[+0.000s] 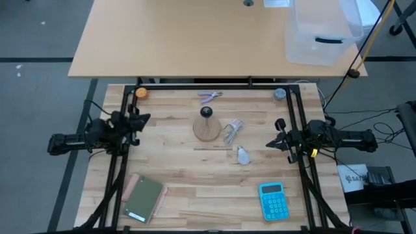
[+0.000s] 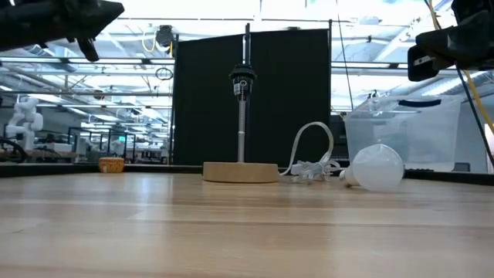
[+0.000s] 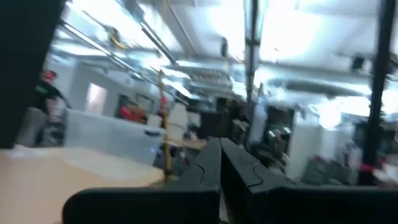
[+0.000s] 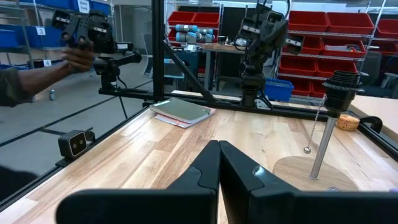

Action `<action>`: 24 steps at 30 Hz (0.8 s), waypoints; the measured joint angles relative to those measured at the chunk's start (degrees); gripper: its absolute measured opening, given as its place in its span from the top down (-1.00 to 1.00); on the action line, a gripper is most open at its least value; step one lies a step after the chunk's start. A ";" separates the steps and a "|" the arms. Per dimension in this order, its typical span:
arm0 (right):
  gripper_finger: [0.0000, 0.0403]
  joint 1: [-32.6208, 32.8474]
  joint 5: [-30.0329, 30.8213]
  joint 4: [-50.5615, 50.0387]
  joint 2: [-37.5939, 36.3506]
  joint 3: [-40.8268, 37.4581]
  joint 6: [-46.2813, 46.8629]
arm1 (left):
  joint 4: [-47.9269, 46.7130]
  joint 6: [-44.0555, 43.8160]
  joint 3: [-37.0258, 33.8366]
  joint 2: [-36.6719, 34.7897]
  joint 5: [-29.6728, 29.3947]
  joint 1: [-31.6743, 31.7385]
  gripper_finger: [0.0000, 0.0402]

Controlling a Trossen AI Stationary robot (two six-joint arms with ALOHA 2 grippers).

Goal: Screw lightbulb
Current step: Insert the light bulb on the brown lamp

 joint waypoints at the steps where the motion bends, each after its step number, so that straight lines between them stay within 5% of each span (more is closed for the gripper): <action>1: 1.00 0.00 -0.01 0.00 0.00 0.00 0.00 | 1.72 -0.19 0.00 0.71 -0.46 0.00 1.00; 8: 1.00 0.00 0.00 0.17 0.00 0.00 0.00 | 4.67 -2.17 3.80 11.07 3.64 -0.21 1.00; 18: 1.00 0.00 0.00 0.69 0.02 0.00 -0.51 | 1.00 4.86 13.63 35.98 0.90 -0.63 1.00; 24: 1.00 0.00 -0.07 13.68 0.04 0.00 1.77 | 0.76 1.50 13.90 45.22 0.88 0.31 1.00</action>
